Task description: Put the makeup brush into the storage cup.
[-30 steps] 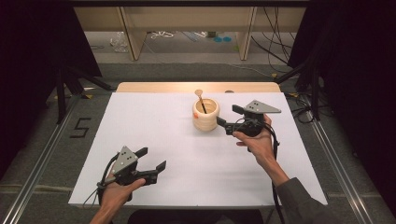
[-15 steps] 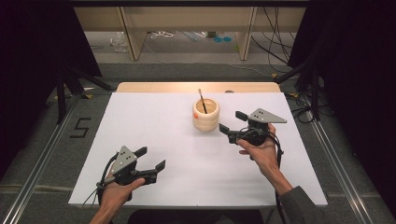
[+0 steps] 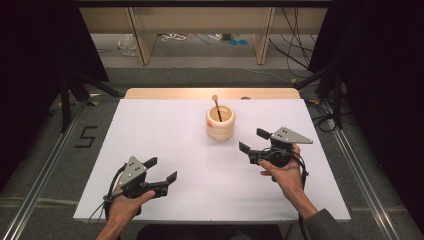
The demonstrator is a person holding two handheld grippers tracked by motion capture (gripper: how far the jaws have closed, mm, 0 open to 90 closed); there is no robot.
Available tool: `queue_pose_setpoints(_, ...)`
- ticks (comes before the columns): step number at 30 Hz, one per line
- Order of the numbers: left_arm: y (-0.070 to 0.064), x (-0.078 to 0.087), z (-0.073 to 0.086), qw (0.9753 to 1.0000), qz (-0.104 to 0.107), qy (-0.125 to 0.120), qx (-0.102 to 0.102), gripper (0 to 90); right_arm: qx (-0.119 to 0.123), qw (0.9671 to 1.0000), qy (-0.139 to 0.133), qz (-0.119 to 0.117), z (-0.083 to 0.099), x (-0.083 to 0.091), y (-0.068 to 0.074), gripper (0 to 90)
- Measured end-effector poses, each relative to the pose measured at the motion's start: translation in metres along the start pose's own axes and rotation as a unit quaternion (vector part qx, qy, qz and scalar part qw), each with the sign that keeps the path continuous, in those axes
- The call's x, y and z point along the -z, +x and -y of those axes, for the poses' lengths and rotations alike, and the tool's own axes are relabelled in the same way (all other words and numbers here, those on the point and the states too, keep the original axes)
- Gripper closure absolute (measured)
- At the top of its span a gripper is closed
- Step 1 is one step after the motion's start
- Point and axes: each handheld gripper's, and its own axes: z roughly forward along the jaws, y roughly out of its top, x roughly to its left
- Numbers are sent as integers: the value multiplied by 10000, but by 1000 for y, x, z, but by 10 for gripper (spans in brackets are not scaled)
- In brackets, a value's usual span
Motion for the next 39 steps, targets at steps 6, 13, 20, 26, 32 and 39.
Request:
queue_pose_setpoints(6, 0, 1, 0, 10000, -21, 28, -7, 160, 13, 10000, -17, -89, 5, 5, 6, 156)
queue_pose_setpoints(13, 0, 0, 0, 10000, 0, -1, 2, 159, 9, 9998, -55, -168, 10, 9, 12, 155)
queue_pose_setpoints(20, 0, 1, 0, 10000, -26, 29, -5, 159, 152, 9994, -20, -311, 16, 12, 21, 155)
queue_pose_setpoints(26, 0, 1, 0, 10000, -23, 25, -7, 160, 106, 9994, 83, -313, 21, 15, 22, 156)
queue_pose_setpoints(32, -1, 1, 0, 10000, -5, 19, -22, 159, 30, 9992, 54, -383, 25, 18, 25, 156)
queue_pose_setpoints(39, -1, 1, 0, 10000, -2, 21, -23, 159, 27, 9995, 171, -245, 31, 22, 28, 156)
